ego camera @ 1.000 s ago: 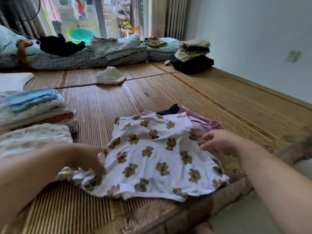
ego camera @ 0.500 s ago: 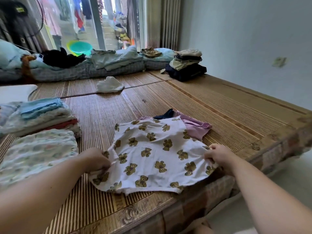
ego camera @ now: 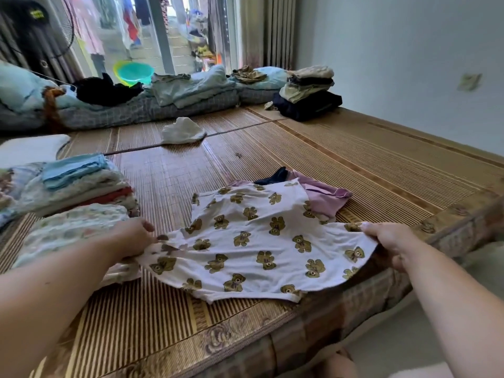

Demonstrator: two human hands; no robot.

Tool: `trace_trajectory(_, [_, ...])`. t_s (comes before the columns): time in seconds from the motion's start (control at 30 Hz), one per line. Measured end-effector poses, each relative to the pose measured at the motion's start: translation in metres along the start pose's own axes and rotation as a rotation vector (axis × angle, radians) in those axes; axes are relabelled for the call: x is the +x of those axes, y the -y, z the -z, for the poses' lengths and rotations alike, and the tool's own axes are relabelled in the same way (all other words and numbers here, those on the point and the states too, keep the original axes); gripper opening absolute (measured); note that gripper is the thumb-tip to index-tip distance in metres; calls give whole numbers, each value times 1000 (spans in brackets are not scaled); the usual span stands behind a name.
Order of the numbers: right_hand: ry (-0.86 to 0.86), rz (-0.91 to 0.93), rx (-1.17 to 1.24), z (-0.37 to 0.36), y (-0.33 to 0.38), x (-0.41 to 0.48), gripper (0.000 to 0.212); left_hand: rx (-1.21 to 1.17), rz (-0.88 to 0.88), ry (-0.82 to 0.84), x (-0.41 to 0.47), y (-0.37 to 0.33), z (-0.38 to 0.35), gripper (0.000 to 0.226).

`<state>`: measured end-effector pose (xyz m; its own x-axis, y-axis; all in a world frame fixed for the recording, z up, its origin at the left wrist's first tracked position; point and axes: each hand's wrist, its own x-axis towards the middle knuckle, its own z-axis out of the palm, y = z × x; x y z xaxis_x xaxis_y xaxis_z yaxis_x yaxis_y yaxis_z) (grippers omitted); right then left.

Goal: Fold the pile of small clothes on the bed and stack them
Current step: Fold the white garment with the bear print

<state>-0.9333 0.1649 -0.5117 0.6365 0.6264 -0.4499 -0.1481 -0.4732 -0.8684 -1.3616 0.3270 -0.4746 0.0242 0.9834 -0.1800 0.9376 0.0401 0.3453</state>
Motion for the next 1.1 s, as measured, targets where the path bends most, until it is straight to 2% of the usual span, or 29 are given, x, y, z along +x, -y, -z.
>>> trace_trajectory(0.07, [-37,29,-20,0,-2,2,20,-34,-49,38,-7,-1,-1,35])
trace_trajectory(0.13, [-67,65,-52,1,-6,11,28,-46,-106,173,-15,1,-1,51])
trace_trajectory(0.2, [-84,68,-47,2,-9,21,29,57,-145,264,-22,-1,1,59])
trace_trajectory(0.27, [-74,67,-38,-2,-7,17,25,196,-158,224,-25,0,2,42])
trace_trajectory(0.33, [-86,87,-49,-5,-3,12,24,300,-187,83,-21,1,1,16])
trace_trajectory(0.5, [-124,175,-174,-5,1,4,27,374,-156,-40,-8,13,-6,16])
trace_trajectory(0.67, [-148,364,-371,-16,15,-26,23,97,-84,-59,-4,15,-10,25])
trace_trajectory(0.77, [-42,435,-380,-27,21,-38,17,-99,-121,-127,-11,-1,-8,25])
trace_trajectory(0.83, [19,486,-413,-38,23,-47,14,-205,-138,-103,-19,-17,-8,26])
trace_trajectory(0.9, [119,545,-506,-49,24,-55,14,-339,-142,-12,-28,-32,-13,24])
trace_trajectory(1.0, [391,518,-625,-66,25,-70,28,-547,-159,334,-43,-53,-22,17])
trace_trajectory(1.03, [417,499,-623,-68,25,-69,35,-521,-214,410,-46,-58,-28,18])
trace_trajectory(1.1, [324,532,-651,-66,24,-62,40,-421,-328,367,-46,-64,-39,19])
